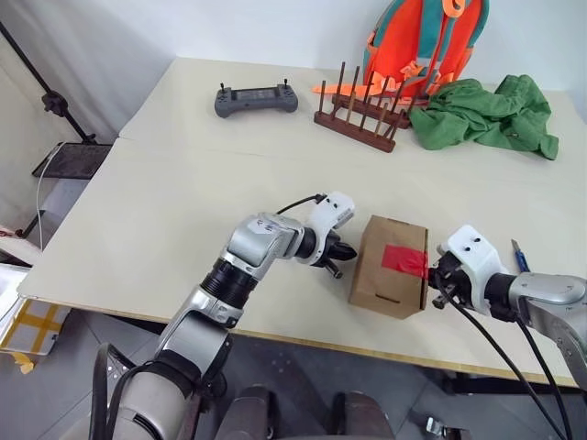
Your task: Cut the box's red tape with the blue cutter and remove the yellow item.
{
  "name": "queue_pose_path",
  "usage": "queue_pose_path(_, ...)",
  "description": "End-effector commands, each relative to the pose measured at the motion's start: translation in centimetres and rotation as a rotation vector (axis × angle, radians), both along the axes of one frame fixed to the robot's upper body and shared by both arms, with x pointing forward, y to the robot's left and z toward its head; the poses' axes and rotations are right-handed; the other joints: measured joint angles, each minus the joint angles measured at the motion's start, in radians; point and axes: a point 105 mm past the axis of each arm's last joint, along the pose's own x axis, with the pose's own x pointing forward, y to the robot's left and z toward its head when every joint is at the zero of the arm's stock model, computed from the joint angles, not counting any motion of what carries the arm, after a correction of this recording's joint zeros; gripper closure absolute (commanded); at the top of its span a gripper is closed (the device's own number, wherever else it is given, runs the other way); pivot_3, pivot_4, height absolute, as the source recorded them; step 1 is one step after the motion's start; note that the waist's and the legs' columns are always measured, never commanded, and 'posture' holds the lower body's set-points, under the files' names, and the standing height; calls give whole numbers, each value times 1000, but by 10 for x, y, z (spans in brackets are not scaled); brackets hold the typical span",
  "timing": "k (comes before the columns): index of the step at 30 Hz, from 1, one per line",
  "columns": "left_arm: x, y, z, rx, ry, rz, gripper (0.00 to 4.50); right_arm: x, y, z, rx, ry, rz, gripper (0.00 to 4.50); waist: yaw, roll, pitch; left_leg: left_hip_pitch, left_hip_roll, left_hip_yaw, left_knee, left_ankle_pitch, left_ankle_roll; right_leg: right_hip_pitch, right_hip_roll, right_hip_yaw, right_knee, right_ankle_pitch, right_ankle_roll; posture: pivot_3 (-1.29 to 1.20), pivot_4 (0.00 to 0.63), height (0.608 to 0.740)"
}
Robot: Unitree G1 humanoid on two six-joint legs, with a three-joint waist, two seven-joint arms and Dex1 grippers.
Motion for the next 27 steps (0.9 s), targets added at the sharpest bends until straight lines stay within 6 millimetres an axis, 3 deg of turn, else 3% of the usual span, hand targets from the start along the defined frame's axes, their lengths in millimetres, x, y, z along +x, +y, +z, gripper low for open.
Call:
queue_pose_path(1, -4, -3, 10, -27, -25, -24, 4500, -1, 2, 6, 6, -25, 3, 4470, 0, 0, 0, 0, 0, 0, 0, 0, 0, 0, 0, 0, 0, 0, 0, 0, 150, 740)
queue_pose_path(8, 6, 5, 19, -34, -57, 18, 4500, 1, -10, 16, -41, -59, -36, 4470, -2, 0, 0, 0, 0, 0, 0, 0, 0, 0, 0, 0, 0, 0, 0, 0, 150, 740)
queue_pose_path(13, 24, 18, 56, -151, -127, 69, 4500, 6, -43, 47, -112, -185, -178, 4317, -2, -1, 1, 0, 0, 0, 0, 0, 0, 0, 0, 0, 0, 0, 0, 0, 150, 740)
queue_pose_path(18, 19, 7, 84, -245, -161, -23, 4500, -1, -41, 69, -64, -208, -188, 3025, 1, -1, 1, 0, 0, 0, 0, 0, 0, 0, 0, -1, 0, 0, 0, 0, 150, 740)
queue_pose_path(21, 9, -8, 93, -278, -173, -119, 4500, 1, -31, 84, -4, -265, -182, 1975, -2, -2, 1, 0, 0, 0, -1, 0, 0, 0, 0, 0, 0, 0, 0, 0, 150, 740)
queue_pose_path(27, -9, -32, 83, -214, -197, -297, 4500, 10, -18, 83, 64, -288, -193, 42, -2, -2, 1, 0, 0, 0, -1, 0, 0, 0, 0, 0, 0, 0, 0, 0, 150, 740)
